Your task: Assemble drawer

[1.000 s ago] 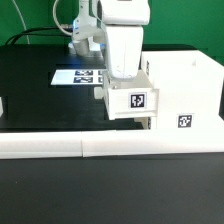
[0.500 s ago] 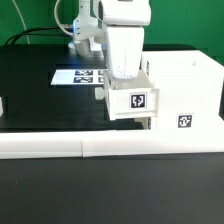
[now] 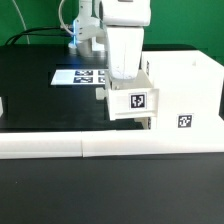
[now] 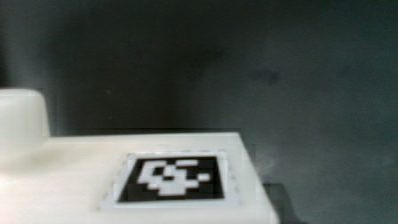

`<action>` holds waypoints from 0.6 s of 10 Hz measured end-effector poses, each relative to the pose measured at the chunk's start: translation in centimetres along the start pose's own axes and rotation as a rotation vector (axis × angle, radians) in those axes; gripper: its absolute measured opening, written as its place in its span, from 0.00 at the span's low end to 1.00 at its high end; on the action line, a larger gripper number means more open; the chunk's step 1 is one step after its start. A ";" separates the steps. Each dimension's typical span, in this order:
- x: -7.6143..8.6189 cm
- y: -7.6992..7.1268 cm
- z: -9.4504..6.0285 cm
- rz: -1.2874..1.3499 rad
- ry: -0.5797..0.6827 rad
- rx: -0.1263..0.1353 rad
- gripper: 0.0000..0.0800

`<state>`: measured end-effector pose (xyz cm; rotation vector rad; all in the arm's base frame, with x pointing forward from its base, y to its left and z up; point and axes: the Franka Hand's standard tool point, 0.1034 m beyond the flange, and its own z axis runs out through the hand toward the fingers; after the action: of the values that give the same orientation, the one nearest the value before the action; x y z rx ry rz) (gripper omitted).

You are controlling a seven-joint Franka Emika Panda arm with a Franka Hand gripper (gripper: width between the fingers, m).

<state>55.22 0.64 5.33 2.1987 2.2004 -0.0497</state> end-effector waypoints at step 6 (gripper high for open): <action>-0.5 0.6 -3.2 0.026 -0.016 0.008 0.79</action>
Offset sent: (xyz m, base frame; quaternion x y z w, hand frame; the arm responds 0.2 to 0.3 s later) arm 0.0027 0.0036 0.0219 0.0109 -0.0114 0.0152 0.9998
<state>55.83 0.33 8.56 2.2228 2.1675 -0.0752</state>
